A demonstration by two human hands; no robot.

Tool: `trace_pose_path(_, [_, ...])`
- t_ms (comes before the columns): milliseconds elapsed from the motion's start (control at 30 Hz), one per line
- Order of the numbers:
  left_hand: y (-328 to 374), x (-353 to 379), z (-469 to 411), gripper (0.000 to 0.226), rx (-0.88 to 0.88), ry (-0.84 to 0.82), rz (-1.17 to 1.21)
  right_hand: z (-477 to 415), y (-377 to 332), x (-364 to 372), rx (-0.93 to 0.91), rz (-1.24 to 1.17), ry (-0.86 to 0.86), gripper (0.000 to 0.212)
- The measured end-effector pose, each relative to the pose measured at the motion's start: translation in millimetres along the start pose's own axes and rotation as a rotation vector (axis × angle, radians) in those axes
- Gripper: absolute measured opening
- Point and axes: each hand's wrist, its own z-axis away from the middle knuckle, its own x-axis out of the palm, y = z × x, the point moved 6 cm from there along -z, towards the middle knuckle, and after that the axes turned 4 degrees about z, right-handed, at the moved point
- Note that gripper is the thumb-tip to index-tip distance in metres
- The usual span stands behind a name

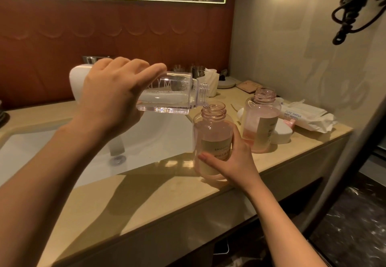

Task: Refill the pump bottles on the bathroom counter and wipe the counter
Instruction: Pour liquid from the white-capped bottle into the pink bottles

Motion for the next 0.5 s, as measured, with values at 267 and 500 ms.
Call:
trace_pose_path(267, [0.4,-1.2,-0.5,0.071,0.014,0.004,-0.002,0.3,0.2,0.0,0.000,-0.005,0.000,0.084])
trace_pose_path(500, [3.0,-5.3,-3.0,0.068,0.033,0.016,-0.016,0.2,0.6,-0.1,-0.001,-0.002,0.002,0.084])
